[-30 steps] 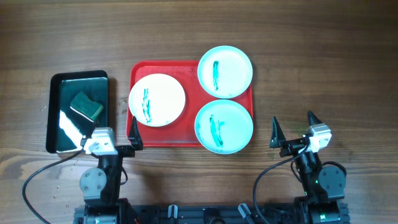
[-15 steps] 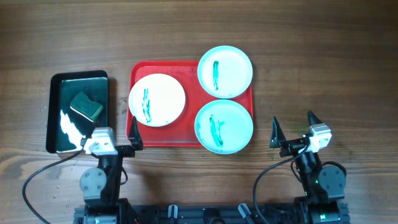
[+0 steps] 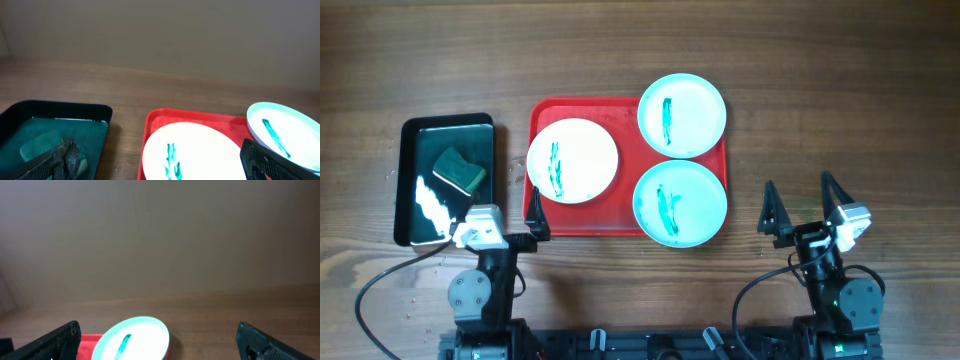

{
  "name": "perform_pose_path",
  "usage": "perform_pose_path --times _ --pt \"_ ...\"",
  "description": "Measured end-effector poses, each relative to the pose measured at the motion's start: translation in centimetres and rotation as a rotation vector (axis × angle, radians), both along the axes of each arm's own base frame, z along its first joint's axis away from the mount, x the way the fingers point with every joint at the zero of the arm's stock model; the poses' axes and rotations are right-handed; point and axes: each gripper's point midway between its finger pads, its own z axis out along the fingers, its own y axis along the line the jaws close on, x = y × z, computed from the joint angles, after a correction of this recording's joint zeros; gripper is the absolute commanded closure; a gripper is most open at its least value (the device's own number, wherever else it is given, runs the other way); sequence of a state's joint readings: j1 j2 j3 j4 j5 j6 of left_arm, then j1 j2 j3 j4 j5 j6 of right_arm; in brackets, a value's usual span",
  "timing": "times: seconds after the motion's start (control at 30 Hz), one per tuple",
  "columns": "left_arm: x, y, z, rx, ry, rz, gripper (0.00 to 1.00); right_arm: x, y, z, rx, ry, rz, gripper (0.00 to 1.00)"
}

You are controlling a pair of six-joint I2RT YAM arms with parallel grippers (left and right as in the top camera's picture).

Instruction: Clean dirty plates on tray and stack at the side

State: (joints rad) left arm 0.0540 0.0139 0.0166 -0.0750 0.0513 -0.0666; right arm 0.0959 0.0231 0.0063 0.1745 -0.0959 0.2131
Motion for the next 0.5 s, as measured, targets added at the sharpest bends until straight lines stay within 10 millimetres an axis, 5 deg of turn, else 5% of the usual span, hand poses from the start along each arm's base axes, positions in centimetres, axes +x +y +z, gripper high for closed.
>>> perform_pose_path --times 0.13,0.3,0.4,0.5 --pt "-0.3 0.0 1.4 -0.008 0.012 0.001 0.00 -0.1 0.0 1.2 0.014 -0.036 0.001 0.00" --pt "-0.7 0.0 4.5 -0.021 0.123 0.002 0.00 0.8 0.1 6.1 0.016 -0.054 0.002 0.00" --pt "-0.7 -0.2 7.5 -0.030 0.203 -0.004 0.00 3.9 1.2 9.0 0.001 0.032 0.049 0.00" --pt "0.3 -0.3 9.4 -0.043 0.374 -0.010 0.00 7.8 3.0 9.6 -0.018 0.217 0.134 0.00"
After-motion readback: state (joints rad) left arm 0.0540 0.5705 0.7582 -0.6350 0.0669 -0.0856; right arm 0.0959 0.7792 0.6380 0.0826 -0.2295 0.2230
